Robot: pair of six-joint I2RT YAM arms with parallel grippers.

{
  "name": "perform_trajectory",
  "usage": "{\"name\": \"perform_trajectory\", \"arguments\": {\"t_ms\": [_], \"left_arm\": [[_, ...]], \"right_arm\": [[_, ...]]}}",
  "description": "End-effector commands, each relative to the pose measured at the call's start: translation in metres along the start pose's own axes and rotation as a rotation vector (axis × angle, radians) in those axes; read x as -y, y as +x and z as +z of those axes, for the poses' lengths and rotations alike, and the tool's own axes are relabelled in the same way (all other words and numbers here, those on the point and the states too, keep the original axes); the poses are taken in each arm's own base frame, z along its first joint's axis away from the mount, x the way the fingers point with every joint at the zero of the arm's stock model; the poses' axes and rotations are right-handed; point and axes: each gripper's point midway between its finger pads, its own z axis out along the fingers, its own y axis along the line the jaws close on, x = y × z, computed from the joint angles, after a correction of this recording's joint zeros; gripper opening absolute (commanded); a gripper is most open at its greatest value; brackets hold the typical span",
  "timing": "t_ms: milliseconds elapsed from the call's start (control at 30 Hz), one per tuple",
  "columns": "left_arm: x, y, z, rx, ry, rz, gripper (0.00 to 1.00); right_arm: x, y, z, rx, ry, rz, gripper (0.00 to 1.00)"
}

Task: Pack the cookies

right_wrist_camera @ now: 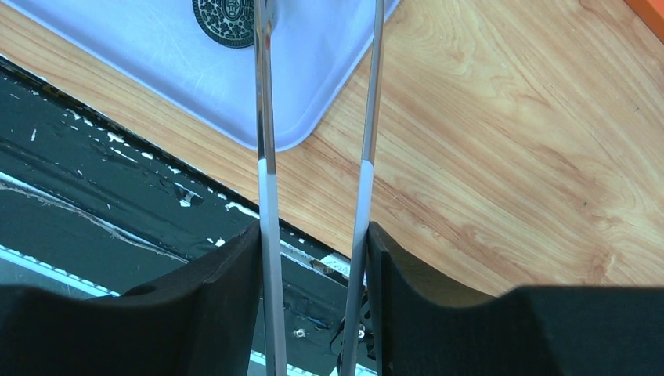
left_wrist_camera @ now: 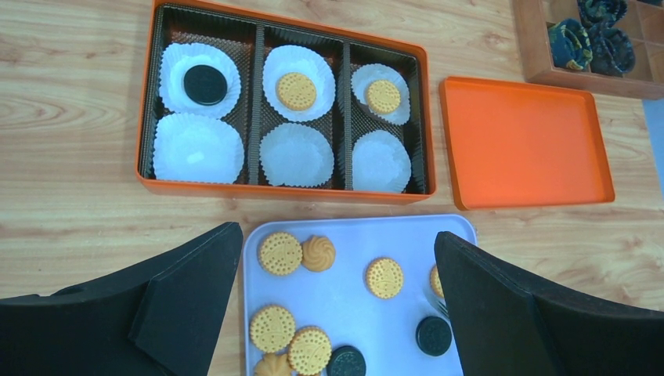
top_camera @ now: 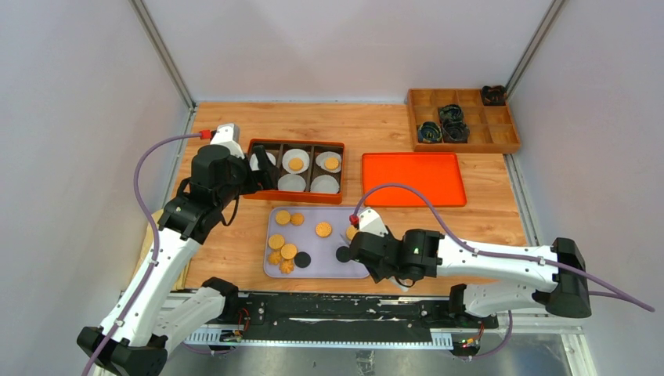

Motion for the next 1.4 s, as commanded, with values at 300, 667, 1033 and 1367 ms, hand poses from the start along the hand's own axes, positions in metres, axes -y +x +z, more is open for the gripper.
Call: {"name": "perform_trajectory", "arguments": {"t_ms": [300,667,1033,1367], "left_arm": [[0.002,-0.011,-0.006,0.024,0.004,0.007,1.0],[0.002,-0.012,-0.008,0.027,0.0,0.007,1.0],[0.002,-0.02,-0.014,0.044,-0.008,0.007,1.0],[-0.006,-0.018,-0.008,0.031,-0.054,0.02,1.0]], "right_arm": [[0.012,0.003,0.014,0.002,0.052,0.125,0.53],[-0.009,-0.002,0.012,-0.017,-0.059,0.124,0.22],[-0.009,-0.052,-0.009,0.115,-0.053,0.087,0.06],[0.001,-0.145,-0.006,0.253,0.003,0.051,0.05]]}}
